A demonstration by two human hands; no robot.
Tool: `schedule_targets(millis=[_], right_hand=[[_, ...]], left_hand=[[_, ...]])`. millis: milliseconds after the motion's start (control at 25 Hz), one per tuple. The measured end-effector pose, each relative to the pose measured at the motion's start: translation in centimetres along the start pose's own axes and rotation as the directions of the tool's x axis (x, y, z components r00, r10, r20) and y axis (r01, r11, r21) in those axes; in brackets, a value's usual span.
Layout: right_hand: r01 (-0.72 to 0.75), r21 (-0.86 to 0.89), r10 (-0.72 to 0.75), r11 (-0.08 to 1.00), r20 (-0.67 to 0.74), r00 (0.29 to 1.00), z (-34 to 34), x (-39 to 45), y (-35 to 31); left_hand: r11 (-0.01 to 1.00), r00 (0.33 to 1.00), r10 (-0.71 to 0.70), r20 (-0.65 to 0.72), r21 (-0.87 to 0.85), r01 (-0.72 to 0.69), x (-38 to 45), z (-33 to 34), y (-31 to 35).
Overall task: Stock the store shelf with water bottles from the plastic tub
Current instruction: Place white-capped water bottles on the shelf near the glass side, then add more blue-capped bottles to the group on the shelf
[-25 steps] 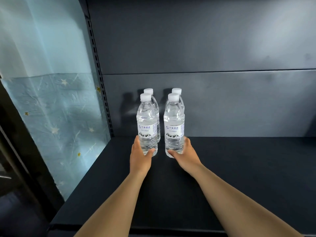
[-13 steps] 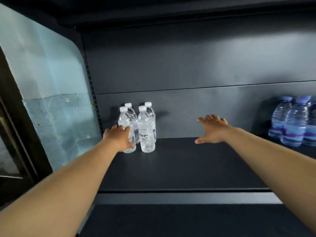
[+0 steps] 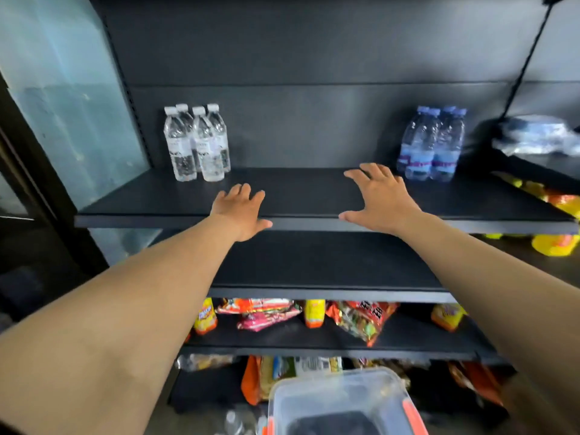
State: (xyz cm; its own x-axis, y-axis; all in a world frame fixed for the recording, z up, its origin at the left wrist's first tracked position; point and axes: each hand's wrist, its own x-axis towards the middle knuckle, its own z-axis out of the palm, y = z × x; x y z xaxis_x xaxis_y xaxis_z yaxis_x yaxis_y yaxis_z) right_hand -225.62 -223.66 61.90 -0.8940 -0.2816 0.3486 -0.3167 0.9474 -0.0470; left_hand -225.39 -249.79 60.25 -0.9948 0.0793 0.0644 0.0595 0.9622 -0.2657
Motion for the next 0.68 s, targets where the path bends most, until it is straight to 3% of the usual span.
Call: schedule_targets(millis=[200, 400, 560, 680], right_hand=[[-0.108, 0.001, 0.106, 0.994, 0.157, 0.982, 4.5, -11.8, 3.9], [-0.213, 0.043, 0.195, 0.976, 0.255, 0.947, 9.1, -25.8, 7.0], [-0.308, 0.021, 0.275, 0.951, 0.394, 0.877, 12.8, -36.4, 9.5], [-0.395, 0.029, 0.345, 0.918, 0.433, 0.833, 15.2, -42.6, 11.8]], left_hand=[[0.994, 0.995, 0.094, 0.039, -0.056, -0.092, -7.1, 6.9, 7.7], [0.947, 0.986, 0.158, 0.046, -0.291, -0.138, -16.4, 14.9, 16.8], [0.918, 0.947, 0.269, 0.175, -0.345, -0.197, -23.5, 19.4, 24.8], [0.902, 0.928, 0.335, 0.164, -0.341, -0.265, -26.6, 22.3, 28.9]])
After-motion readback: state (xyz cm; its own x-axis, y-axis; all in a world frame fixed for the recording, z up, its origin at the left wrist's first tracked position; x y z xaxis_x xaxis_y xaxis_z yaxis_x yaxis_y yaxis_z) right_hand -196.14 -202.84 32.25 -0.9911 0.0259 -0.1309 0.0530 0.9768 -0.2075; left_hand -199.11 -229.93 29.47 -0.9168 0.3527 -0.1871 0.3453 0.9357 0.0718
